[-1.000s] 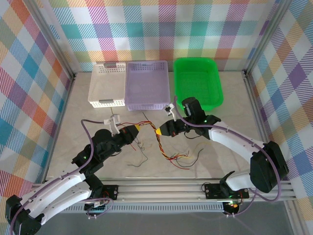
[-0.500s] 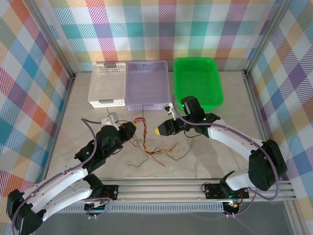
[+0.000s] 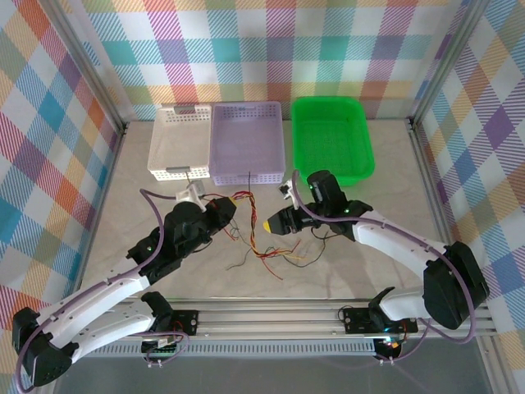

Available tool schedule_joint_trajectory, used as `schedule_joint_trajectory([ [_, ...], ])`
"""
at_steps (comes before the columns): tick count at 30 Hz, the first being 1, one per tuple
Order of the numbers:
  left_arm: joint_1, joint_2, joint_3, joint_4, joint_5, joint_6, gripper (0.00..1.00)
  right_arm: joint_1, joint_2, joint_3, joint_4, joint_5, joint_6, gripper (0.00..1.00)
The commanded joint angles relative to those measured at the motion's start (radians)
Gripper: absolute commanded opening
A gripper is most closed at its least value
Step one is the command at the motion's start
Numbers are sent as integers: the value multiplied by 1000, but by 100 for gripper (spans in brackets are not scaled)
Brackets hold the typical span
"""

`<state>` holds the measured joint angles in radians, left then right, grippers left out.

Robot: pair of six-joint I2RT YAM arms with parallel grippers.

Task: Untangle the cables

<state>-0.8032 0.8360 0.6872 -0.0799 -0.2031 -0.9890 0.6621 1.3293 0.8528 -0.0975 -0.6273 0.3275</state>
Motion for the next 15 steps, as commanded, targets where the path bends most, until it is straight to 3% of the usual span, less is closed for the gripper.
schedule_joint_trajectory([
  [1, -38, 3, 49, -13, -4, -19, 0, 20, 8, -6, 92, 43, -8, 46],
  [10, -77, 16, 58, -12, -17, -20, 0, 57, 36, -4, 143, 132, -16, 39],
  [15, -82, 2, 60, -25, -27, -21, 0, 63, 42, -10, 151, 142, -19, 28],
])
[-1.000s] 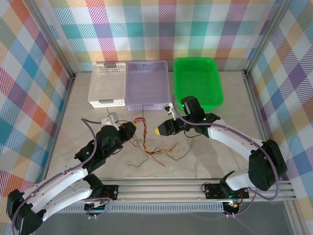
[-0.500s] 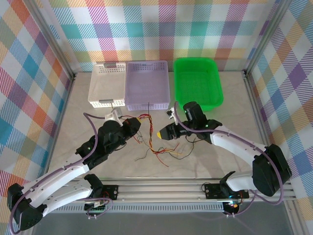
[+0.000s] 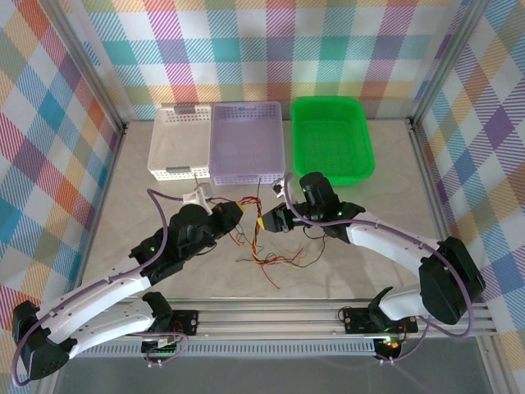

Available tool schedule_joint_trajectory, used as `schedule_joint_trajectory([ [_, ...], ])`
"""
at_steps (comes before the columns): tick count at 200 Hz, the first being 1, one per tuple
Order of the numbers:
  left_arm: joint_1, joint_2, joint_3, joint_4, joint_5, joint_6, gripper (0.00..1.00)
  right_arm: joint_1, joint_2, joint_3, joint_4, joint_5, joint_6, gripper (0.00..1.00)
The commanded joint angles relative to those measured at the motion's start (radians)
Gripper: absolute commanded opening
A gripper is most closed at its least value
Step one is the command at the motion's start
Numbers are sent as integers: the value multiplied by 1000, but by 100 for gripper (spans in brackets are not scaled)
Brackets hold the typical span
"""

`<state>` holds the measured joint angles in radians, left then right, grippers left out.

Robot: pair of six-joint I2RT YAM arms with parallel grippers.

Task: Untangle the cables

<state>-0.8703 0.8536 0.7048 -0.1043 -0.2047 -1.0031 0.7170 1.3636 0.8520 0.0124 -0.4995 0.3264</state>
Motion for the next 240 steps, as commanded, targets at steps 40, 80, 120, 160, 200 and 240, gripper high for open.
schedule_joint_trajectory([
  [40, -16, -24, 43, -8, -30, -9, 0, 24, 17, -24, 68, 1, 2, 27],
  [80, -16, -18, 44, -4, -31, -12, 0, 39, 15, -39, 83, 10, 3, 17],
  [120, -17, -36, 53, -54, -58, 0, 0, 41, -9, -43, 38, 53, -14, 0],
  [160, -16, -50, 132, -311, -169, 11, 0, 41, -63, -94, -48, 150, -62, 0],
  [200, -16, -37, 197, -465, -248, 36, 0, 39, -120, -145, -106, 237, -82, 0],
  [240, -15, 29, 285, -599, -284, 80, 0, 38, -201, -165, -173, 306, -105, 0],
])
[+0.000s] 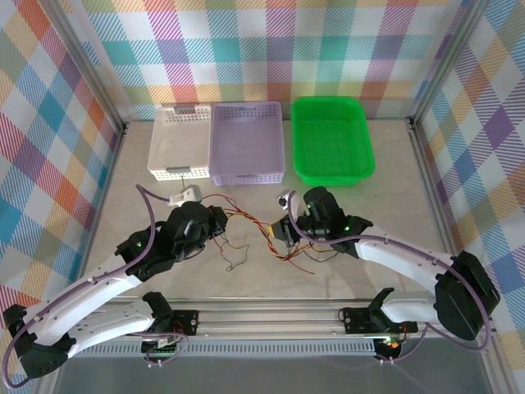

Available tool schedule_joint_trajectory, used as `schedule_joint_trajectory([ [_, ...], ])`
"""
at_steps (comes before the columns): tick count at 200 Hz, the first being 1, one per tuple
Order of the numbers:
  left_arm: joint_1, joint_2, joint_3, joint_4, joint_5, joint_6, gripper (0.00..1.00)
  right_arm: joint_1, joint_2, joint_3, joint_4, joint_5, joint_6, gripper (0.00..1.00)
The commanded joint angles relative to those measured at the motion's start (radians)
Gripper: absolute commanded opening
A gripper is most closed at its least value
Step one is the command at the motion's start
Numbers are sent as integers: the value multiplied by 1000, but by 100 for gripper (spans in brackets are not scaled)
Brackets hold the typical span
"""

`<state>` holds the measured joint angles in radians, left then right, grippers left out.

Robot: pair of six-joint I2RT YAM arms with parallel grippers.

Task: Untangle the cables

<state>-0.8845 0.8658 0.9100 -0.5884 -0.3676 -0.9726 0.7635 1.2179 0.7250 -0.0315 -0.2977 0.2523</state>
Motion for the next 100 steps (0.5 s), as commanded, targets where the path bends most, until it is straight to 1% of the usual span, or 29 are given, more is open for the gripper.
schedule_joint_trajectory([
  [1, -1, 18, 80, -117, -121, 51, 0, -9, -58, -38, -129, 107, -32, 0],
  [20, 1, 34, 102, -144, -126, 70, 0, -10, -100, -48, -158, 147, -36, 0],
  [30, 2, 41, 115, -162, -133, 87, 0, -13, -126, -51, -185, 206, -26, 0],
  [56, 10, 55, 144, -198, -144, 127, 0, -41, -207, -68, -230, 305, 8, 0],
  [73, 19, 73, 164, -227, -145, 151, 0, -77, -264, -76, -254, 339, 42, 0],
  [100, 33, 103, 188, -268, -139, 189, 0, -130, -356, -69, -293, 324, 80, 0],
])
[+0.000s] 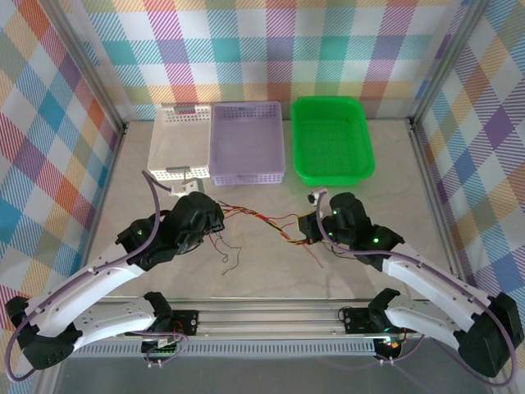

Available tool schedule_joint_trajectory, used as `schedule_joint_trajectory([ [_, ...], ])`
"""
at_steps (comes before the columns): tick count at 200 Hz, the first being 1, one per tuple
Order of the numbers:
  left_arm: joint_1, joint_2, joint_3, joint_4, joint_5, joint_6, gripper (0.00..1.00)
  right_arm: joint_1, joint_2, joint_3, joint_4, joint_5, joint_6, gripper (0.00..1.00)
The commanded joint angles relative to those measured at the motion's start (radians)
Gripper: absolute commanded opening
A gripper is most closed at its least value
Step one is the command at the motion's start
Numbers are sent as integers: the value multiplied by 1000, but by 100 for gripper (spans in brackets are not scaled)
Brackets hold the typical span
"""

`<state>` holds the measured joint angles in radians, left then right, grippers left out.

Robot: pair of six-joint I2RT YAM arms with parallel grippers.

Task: Untangle the cables

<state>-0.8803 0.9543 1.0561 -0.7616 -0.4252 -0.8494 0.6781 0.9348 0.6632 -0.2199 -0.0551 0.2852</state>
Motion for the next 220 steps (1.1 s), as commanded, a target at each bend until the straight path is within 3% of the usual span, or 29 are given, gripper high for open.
schedule_joint_trajectory([
  [1, 30, 15, 42, -96, -79, 66, 0, -46, -74, -7, -106, 81, 48, 0],
  [61, 78, 29, 56, -175, -93, 161, 0, -148, -171, 90, -295, 139, 83, 0],
  [101, 128, 49, 65, -213, -96, 251, 0, -241, -216, 114, -354, 69, 108, 0],
  [220, 244, 102, 76, -275, -185, 461, 0, -328, -281, 201, -488, 128, 77, 0],
])
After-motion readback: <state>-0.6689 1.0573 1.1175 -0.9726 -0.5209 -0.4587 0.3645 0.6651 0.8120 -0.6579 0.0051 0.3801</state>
